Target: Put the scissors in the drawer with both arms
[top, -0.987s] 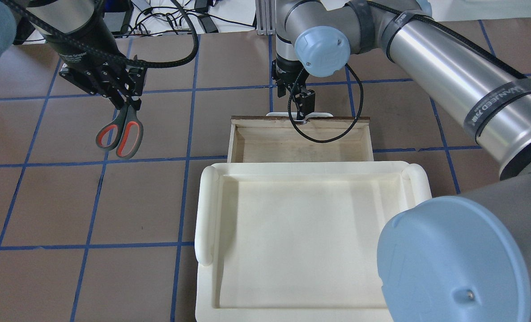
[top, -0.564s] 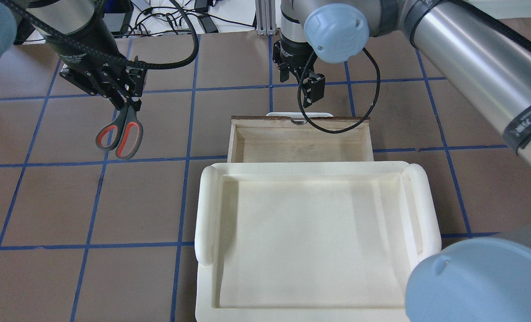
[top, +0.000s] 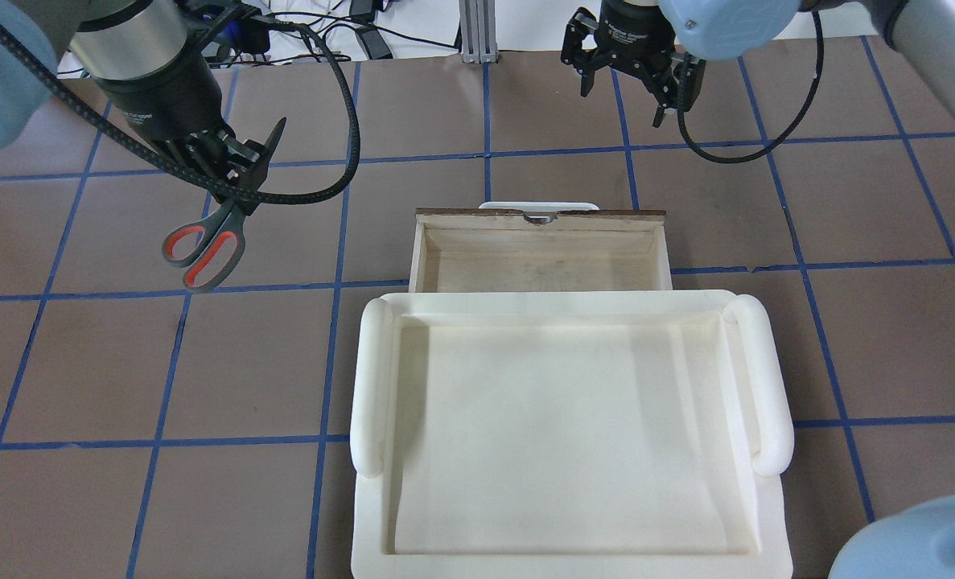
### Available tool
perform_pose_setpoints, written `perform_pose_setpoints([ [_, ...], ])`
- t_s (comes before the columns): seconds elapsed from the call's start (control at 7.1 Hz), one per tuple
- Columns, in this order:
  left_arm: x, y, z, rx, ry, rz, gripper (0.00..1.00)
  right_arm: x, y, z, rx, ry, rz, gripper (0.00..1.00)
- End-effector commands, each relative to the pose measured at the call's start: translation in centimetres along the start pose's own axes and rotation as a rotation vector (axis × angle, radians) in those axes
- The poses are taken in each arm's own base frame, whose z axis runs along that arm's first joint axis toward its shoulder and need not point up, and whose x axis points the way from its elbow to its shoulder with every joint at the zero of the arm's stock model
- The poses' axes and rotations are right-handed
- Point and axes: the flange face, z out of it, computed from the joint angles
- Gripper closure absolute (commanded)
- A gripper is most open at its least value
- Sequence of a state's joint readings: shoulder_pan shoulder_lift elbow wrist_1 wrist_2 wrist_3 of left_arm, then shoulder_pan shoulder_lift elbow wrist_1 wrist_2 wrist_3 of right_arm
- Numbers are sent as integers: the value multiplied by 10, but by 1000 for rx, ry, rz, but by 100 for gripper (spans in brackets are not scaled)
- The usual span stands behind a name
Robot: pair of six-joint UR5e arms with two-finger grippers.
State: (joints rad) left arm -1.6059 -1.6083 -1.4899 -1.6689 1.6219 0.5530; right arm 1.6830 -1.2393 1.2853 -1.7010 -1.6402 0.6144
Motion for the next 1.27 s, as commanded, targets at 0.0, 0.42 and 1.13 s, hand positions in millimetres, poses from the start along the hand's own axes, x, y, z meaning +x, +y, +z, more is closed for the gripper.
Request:
perform_pose_setpoints([
  [0.0,23,-9,-1,-10,-45,354,90,34,-24,-9,28,-10,-150,0],
  [0.42,30,-30,11,84,6,705,92,35,-24,-3,91,-29,-337,0],
  [1.13,130,-82,37,92,-8,924,95,61,0,-40,39,-35,-496,0],
])
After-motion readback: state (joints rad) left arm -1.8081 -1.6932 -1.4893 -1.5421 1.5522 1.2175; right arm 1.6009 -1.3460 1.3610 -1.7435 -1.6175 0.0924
